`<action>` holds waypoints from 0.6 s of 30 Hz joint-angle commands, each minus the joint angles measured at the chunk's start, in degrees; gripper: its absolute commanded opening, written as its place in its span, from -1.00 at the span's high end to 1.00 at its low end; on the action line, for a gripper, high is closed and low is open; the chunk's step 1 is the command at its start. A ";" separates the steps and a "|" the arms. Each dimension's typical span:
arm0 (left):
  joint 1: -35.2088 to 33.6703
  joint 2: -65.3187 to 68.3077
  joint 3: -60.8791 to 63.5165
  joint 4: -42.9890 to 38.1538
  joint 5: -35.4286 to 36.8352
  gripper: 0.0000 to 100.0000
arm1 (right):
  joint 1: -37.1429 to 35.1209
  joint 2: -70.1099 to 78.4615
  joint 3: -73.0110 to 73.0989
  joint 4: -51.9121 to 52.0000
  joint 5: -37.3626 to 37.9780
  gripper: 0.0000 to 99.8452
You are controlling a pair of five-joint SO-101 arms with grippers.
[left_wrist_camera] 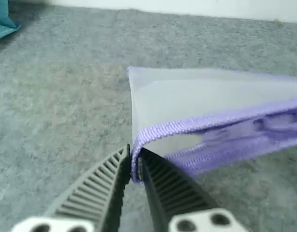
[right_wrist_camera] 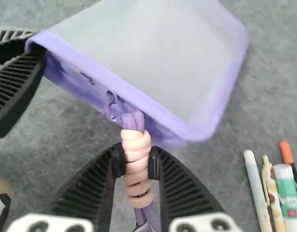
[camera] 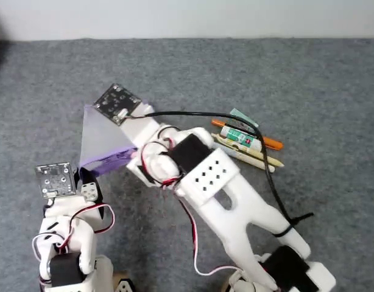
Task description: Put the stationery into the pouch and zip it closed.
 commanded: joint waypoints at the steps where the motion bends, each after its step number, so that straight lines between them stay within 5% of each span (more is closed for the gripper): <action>1: -3.34 -0.70 -3.30 0.35 0.18 0.98 | 4.70 -5.67 2.37 0.48 2.20 0.98; 11: -4.04 -0.53 -3.12 0.62 0.09 0.98 | 14.11 -19.30 11.78 -0.04 11.16 0.98; 18: 0.09 -0.70 -3.12 0.53 0.09 0.98 | 12.00 -22.81 14.33 -0.04 12.22 0.98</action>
